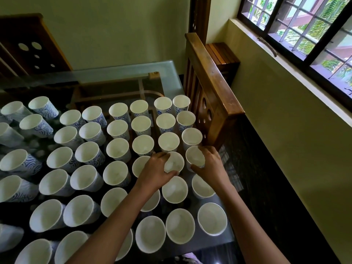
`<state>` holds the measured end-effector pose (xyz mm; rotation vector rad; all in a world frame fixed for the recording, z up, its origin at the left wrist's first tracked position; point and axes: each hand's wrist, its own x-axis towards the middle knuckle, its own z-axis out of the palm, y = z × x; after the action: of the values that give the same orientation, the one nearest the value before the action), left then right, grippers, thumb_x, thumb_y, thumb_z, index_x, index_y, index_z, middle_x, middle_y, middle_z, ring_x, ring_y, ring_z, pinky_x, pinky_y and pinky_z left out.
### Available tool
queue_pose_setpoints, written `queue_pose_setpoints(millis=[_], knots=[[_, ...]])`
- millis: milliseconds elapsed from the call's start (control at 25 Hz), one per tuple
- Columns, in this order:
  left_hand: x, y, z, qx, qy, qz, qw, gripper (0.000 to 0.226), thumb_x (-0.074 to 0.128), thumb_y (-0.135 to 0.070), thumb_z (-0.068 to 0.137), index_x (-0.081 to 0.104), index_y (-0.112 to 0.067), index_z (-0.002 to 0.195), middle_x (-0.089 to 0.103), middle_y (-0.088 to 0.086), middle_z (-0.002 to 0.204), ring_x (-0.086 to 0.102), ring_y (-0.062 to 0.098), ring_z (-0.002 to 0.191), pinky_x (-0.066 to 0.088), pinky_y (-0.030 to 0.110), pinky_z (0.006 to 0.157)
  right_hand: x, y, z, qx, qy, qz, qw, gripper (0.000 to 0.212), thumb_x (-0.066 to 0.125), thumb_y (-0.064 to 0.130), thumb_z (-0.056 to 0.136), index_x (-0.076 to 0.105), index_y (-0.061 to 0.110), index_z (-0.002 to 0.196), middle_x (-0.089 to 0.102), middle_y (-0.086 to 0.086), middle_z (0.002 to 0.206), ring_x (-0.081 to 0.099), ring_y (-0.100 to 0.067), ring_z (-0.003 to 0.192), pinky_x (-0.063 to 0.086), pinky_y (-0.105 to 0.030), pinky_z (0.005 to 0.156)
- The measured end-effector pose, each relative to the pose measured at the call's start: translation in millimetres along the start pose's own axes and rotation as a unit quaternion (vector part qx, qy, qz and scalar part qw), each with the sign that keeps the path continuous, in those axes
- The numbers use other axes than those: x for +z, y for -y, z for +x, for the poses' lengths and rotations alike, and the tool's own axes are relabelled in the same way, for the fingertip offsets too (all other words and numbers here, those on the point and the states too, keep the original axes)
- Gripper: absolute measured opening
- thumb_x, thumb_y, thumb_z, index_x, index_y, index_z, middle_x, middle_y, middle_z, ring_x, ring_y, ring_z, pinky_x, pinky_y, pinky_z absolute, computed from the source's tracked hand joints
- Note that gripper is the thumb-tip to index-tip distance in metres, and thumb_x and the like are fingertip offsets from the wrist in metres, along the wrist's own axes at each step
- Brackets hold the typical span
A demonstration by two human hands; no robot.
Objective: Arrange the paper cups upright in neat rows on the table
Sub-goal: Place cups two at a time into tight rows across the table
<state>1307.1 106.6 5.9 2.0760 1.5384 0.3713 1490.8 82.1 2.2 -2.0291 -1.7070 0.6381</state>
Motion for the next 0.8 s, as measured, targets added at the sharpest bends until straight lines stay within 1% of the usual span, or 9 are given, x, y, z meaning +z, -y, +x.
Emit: queue_pose_setpoints(millis=[200,440,680,800], knots=[[2,-2,-1,-0.001,0.001,-0.007,1.000,0.064,0.073,-0.038,0.074,0.052,-0.013,0.130,0.054,0.007,0.132,0.048,0.023,0.122,0.038,0.037,0.103,-1,-6,-1,0.017,-0.005,0.017,1.000,0.074,0.077,0.030,0.074,0.040,0.019,0.137,0.039,-0.004,0.138,0.039,-0.024,0.125,0.040,-0.034,0.099],[3,-8,-3,-0.007,-0.020,-0.012,1.000,0.066,0.074,-0.037,0.074,0.051,-0.011,0.130,0.051,0.009,0.134,0.046,0.025,0.123,0.037,0.038,0.104,-5,-8,-5,0.004,-0.015,0.023,1.000,0.074,0.077,0.032,0.074,0.041,0.019,0.137,0.040,-0.004,0.138,0.040,-0.024,0.125,0.042,-0.036,0.098],[1,-7,-21,0.013,-0.055,-0.016,0.998,0.062,0.075,-0.036,0.074,0.056,-0.007,0.125,0.054,0.013,0.130,0.050,0.028,0.120,0.040,0.039,0.102,-13,-13,-34,-0.004,-0.004,0.007,1.000,0.076,0.074,0.032,0.077,0.035,0.020,0.141,0.035,-0.004,0.142,0.037,-0.022,0.129,0.040,-0.030,0.100],[5,-7,-40,0.012,-0.055,-0.013,0.998,0.061,0.073,-0.037,0.075,0.056,-0.007,0.125,0.053,0.012,0.132,0.048,0.027,0.122,0.037,0.039,0.104,-14,-13,-57,0.000,0.006,0.011,1.000,0.076,0.074,0.033,0.077,0.036,0.021,0.141,0.035,-0.002,0.143,0.037,-0.020,0.130,0.041,-0.030,0.099]])
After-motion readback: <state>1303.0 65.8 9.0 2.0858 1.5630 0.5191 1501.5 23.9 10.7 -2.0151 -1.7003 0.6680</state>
